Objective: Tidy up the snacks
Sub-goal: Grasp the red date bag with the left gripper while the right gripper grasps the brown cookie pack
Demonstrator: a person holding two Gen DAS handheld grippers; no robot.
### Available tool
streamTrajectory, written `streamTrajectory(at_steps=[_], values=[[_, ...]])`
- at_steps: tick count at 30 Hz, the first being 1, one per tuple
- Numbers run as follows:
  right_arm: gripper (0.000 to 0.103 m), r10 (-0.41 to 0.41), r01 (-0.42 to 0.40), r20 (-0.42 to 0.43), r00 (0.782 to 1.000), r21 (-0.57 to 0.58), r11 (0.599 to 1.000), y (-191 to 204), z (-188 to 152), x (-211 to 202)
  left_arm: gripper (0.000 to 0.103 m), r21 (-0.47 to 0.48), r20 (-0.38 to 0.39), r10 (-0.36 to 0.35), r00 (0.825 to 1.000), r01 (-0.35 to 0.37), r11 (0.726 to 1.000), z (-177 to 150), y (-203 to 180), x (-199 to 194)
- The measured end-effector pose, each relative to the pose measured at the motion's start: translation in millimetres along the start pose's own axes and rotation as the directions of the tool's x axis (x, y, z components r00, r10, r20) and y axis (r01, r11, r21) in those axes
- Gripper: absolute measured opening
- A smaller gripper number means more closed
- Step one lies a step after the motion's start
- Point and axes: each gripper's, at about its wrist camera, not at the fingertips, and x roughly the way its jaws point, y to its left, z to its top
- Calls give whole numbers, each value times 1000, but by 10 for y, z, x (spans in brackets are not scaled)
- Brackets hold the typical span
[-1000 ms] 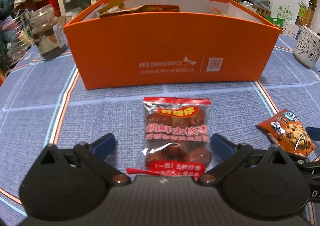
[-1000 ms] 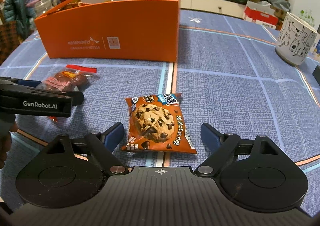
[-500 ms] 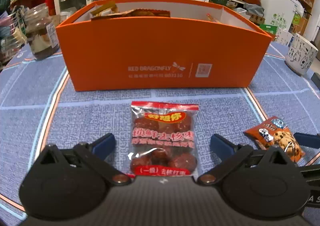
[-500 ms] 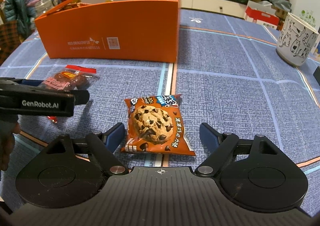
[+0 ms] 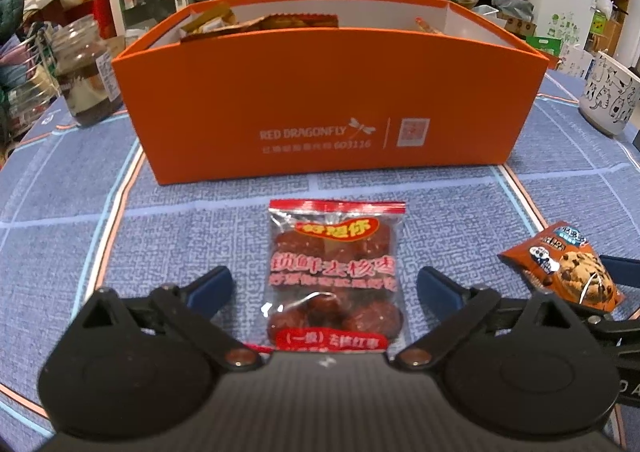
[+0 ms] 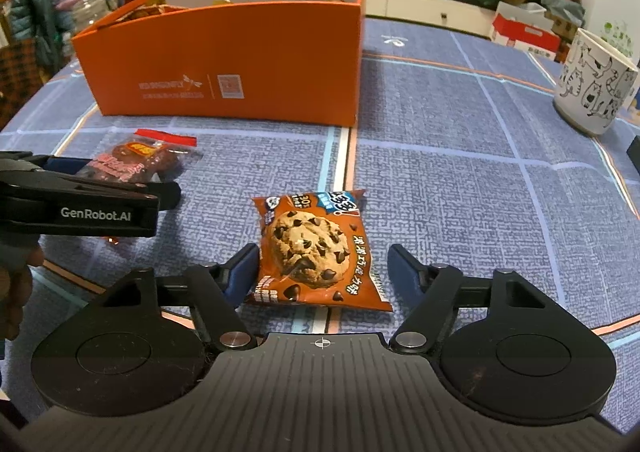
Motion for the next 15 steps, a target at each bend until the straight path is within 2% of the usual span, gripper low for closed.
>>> streamTrajectory(at_steps=[7, 11, 12, 15], values=[[56, 1, -1, -2, 1000, 2, 1000, 1, 4, -5, 100, 4, -4, -2, 1000, 2, 1000, -2, 4, -5], [50, 0, 0, -4, 1000, 6, 1000, -10, 6, -13, 99, 8, -7, -6, 1000, 6, 1000, 2, -1, -3], [47, 0, 0, -4, 1000, 7, 1000, -9, 6, -17, 98, 10, -7, -10, 1000, 10, 1000, 3, -5, -5], [40, 12, -12, -2, 1000, 13, 1000, 0, 13, -32, 81, 18, 5, -31, 1000, 31, 999, 15, -28, -40]])
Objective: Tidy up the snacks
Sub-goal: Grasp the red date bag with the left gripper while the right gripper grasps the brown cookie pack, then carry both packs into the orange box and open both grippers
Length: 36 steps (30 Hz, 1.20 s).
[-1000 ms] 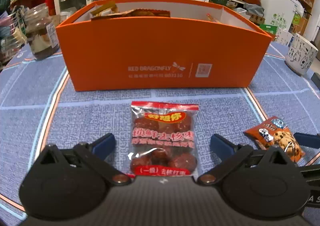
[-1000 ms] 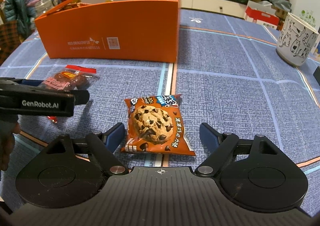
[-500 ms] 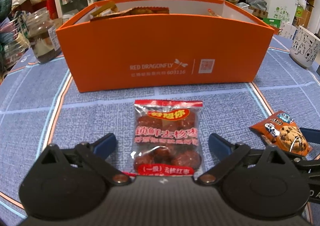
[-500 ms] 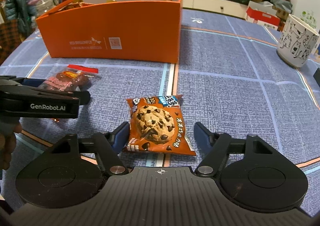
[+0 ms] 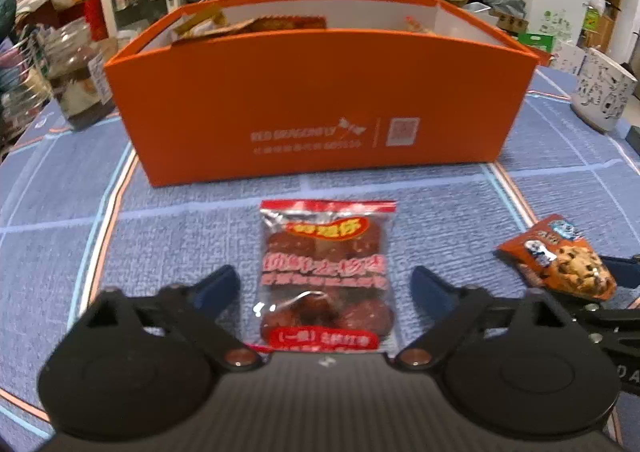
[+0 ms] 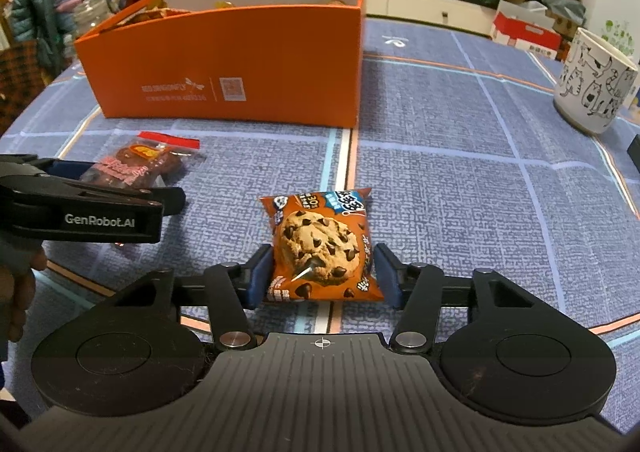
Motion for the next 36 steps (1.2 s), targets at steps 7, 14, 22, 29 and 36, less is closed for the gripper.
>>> streamTrajectory(at_steps=[7, 14, 22, 29, 36], values=[[36, 38, -38, 2, 999, 8, 999, 1, 9, -41, 56, -24, -5, -45, 999, 44, 999, 23, 45, -84], [33, 32, -30, 48, 998, -34, 999, 59, 69, -174, 56, 16, 67, -7, 998, 6, 1000, 49, 103, -379], [32, 4, 19, 179, 984, -123, 992, 243, 124, -470, 56, 20, 102, 3, 995, -5, 1000, 66, 165, -589], [32, 5, 4, 122, 992, -80, 997, 226, 186, -385, 56, 20, 81, 8, 997, -10, 1000, 60, 148, -542], [32, 8, 0, 114, 993, -73, 997, 324, 210, -417, 56, 19, 89, -1, 996, -1, 1000, 60, 135, -593]])
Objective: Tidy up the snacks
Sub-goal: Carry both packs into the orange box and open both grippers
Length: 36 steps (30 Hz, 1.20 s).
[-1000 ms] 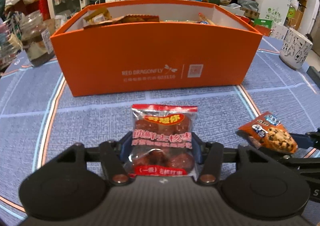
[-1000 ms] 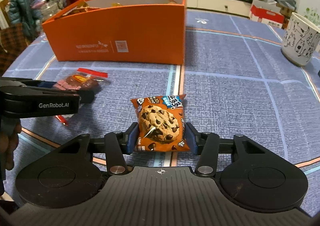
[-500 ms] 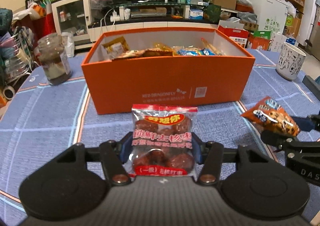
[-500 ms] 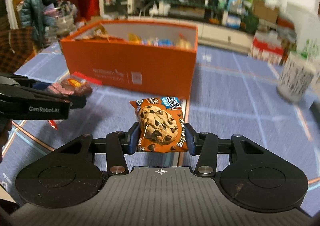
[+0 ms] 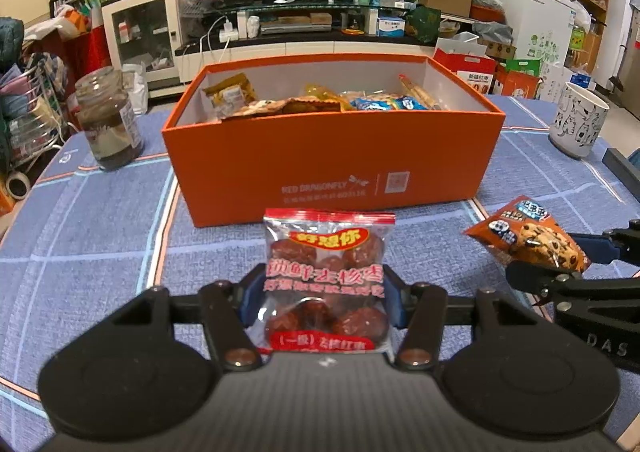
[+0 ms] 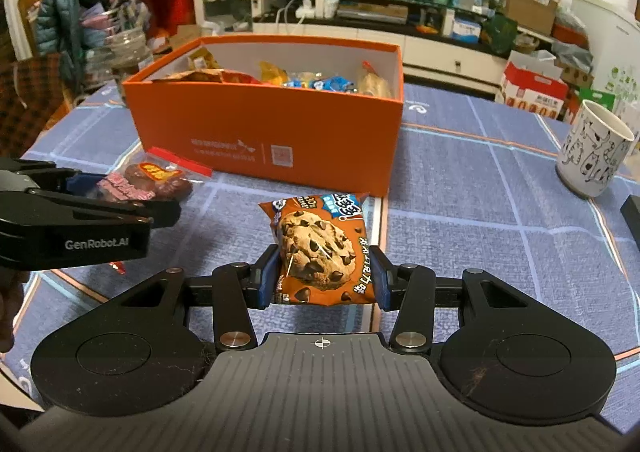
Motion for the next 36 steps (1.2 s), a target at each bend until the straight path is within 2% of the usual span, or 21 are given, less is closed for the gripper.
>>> streamTrajectory(at_steps=[10, 15, 18, 22, 25, 27, 29, 30, 31, 32, 33, 34, 35, 36], values=[[32, 11, -11, 8, 1000, -3, 1000, 45, 33, -49, 56, -27, 34, -7, 999, 8, 1000, 45, 65, -168], [32, 60, -63, 115, 992, 25, 998, -53, 287, -412, 56, -52, 154, -29, 988, 38, 998, 354, 226, -560], [32, 64, -73, 171, 983, 46, 996, -178, 569, -505, 56, -61, 199, 1, 980, 12, 998, 615, 345, -616], [32, 49, -60, 197, 979, 49, 997, -262, 988, -337, 56, -52, 202, 30, 979, -20, 998, 1048, 393, -360], [32, 43, -54, 195, 980, 55, 997, -281, 1354, -51, 56, -33, 191, 72, 979, -67, 997, 1366, 341, -21], [33, 30, -39, 172, 985, 45, 998, -258, 1577, 220, 57, -19, 147, 63, 987, -61, 998, 1504, 297, 238], [35, 43, -50, 113, 993, 59, 997, -266, 1704, 453, 69, -50, 115, 52, 992, -47, 998, 1528, 305, 327], [39, 38, -47, 106, 994, 81, 996, -283, 1727, 491, 73, -67, 115, 53, 992, -45, 997, 1499, 308, 282], [43, 31, -43, 115, 993, 97, 994, -298, 1712, 447, 84, -74, 129, 53, 990, -44, 996, 1448, 306, 198], [58, 36, -51, 136, 990, 105, 993, -309, 1668, 354, 91, -70, 150, 56, 987, -46, 997, 1373, 307, 78], [77, 48, -66, 161, 986, 111, 992, -317, 1605, 233, 95, -63, 166, 62, 984, -52, 997, 1287, 301, -39], [85, 52, -74, 180, 982, 114, 991, -309, 1522, 94, 101, -65, 181, 79, 980, -68, 996, 1181, 300, -174], [93, 42, -65, 195, 980, 115, 991, -289, 1422, -54, 102, -73, 190, 98, 977, -86, 994, 1082, 312, -287], [96, 32, -54, 201, 979, 107, 993, -246, 1306, -186, 102, -77, 190, 112, 975, -99, 992, 979, 317, -386]])
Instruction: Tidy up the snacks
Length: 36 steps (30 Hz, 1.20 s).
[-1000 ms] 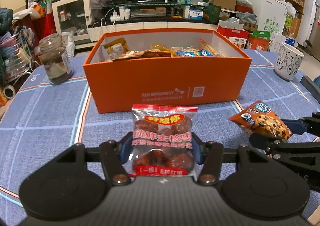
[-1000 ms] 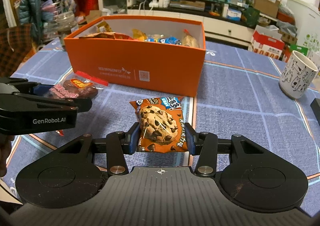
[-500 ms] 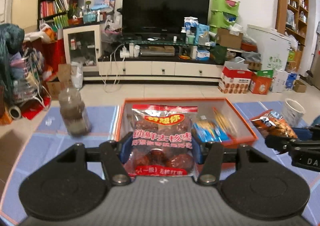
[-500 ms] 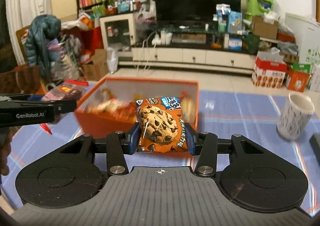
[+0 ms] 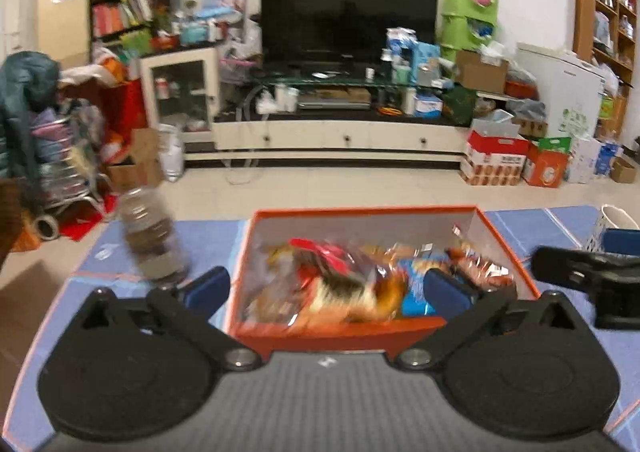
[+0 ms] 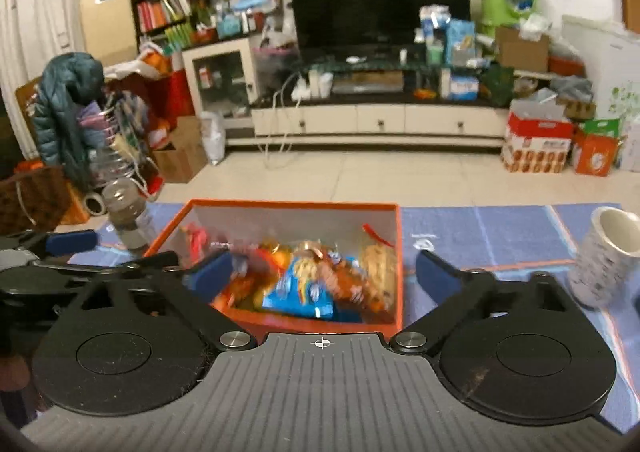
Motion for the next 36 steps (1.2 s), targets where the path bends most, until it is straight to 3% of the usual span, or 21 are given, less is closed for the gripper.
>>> streamTrajectory(at_steps=[8, 11, 14, 21, 29, 36], values=[[96, -47, 49, -194, 980, 5, 999, 229, -861, -507, 102, -82, -84, 133, 988, -140, 987, -680, 199, -536], [96, -88, 93, -252, 964, 8, 996, 271, -981, -525, 102, -111, -117, 180, 977, -193, 975, -834, 255, -557], [96, -115, 120, -259, 959, 5, 993, 305, -958, -559, 102, -82, -152, 204, 967, -218, 973, -842, 239, -518], [96, -158, 154, -211, 965, -35, 987, 364, -832, -463, 102, -64, -154, 144, 978, -155, 986, -742, 133, -414], [96, -218, 210, -203, 955, -62, 976, 236, -765, -418, 102, -46, -135, 175, 975, -183, 982, -617, -18, -375], [96, -237, 233, -220, 946, -46, 971, 113, -780, -467, 102, -56, -193, 102, 976, -115, 992, -703, -157, -310]])
